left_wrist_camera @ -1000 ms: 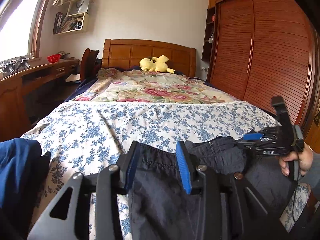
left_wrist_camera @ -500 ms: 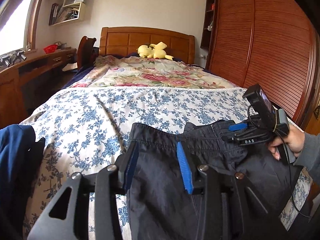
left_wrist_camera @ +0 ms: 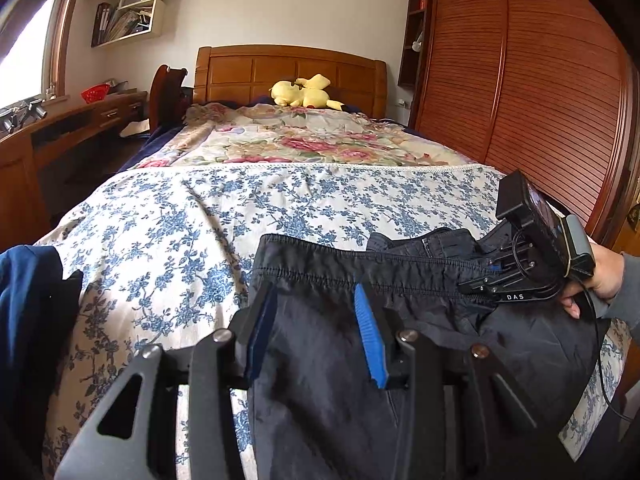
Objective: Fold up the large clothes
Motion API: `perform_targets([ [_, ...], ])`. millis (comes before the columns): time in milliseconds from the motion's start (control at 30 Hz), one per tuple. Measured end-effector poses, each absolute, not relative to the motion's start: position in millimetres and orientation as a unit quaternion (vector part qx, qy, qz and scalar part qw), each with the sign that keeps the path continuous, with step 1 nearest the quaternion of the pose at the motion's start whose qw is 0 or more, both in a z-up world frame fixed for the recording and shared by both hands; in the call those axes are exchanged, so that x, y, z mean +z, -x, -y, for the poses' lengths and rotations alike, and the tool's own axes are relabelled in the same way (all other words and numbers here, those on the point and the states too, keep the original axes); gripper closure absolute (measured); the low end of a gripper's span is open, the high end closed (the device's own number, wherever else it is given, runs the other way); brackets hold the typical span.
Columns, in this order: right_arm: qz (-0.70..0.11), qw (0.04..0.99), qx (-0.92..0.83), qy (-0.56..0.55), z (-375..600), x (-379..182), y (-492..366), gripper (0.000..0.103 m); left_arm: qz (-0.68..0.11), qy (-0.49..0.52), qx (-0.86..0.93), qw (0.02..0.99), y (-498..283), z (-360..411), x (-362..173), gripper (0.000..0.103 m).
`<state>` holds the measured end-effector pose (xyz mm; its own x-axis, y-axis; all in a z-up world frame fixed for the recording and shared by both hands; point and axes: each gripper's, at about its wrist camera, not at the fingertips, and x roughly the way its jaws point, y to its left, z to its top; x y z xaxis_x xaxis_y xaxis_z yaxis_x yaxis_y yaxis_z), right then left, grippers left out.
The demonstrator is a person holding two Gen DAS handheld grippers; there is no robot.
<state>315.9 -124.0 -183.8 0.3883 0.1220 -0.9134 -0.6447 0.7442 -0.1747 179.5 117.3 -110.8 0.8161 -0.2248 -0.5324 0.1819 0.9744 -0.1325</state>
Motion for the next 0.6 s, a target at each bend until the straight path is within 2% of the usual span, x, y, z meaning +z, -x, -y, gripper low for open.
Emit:
perform_targets([
  [200,-0.454,0.807,0.235,0.295,112,-171,-318,0.102,-0.284,0.037,-0.106,0.952,-178,-118,-111,0.064],
  [467,-0.373,0.852,0.195,0.311,90,-134,-345,0.103,-0.283,0.04,-0.105,0.953,-178,-118,-112,0.063],
  [600,-0.377,0.847,0.187,0.325,76,-141,-354,0.102,-0.29,0.037,-0.11,0.95,-182,-113,-116,0.063],
])
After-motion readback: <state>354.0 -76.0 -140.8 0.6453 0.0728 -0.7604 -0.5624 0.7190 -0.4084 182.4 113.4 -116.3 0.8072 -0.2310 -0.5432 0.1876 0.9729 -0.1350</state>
